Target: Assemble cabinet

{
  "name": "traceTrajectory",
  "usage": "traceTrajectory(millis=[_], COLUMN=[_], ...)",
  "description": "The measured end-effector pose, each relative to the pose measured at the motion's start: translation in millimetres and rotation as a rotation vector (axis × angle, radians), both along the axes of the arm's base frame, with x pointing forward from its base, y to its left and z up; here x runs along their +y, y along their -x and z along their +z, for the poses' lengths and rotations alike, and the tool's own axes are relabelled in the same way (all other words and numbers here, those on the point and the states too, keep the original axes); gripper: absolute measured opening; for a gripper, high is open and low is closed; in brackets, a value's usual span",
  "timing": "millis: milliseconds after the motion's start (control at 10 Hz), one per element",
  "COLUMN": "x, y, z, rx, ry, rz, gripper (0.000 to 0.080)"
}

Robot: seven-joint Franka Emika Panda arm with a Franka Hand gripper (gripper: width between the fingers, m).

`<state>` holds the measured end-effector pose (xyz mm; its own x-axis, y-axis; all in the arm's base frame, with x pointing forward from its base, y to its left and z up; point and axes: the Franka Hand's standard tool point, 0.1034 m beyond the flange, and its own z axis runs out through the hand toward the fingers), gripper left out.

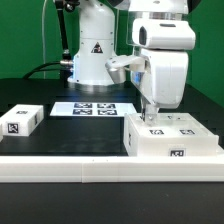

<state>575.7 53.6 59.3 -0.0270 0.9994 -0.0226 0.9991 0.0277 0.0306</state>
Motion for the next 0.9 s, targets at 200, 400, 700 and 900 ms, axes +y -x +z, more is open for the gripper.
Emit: traceTrajectory(millis=[200,400,700,900], x=[-0.1,-0.1,-0.1,-0.3], y=[0.3,0.4,0.5,1.0], z=[-0.4,-0.5,-0.6,0.7], rx=[0.001,0.001,0.001,0.0], ry=[0.0,0.0,0.0,0.0], rz=[0.0,0.0,0.0,-0.004], gripper=[0.0255,0.045,0.0783,0.0794])
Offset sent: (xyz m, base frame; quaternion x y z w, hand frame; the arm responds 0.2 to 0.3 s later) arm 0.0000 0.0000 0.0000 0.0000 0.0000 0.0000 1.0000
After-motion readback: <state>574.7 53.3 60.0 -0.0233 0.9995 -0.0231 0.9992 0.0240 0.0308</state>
